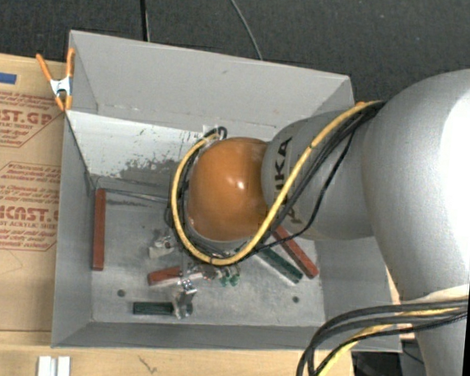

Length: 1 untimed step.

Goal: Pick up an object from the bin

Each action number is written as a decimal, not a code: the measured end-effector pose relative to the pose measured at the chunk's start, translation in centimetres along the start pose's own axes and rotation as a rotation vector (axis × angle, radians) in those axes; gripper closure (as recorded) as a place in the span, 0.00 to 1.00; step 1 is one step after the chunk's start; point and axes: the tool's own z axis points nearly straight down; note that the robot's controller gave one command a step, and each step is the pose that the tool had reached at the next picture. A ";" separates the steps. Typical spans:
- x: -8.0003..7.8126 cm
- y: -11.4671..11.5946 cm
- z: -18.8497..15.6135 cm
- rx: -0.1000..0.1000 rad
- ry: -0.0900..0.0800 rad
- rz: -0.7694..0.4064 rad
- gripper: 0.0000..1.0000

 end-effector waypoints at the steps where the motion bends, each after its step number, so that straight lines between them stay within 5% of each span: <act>1: 0.7 -1.8 -3.8 0.009 -0.013 0.001 0.00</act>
Offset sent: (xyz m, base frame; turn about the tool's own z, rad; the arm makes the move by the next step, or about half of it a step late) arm -0.0186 -0.0043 -0.0107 -0.2624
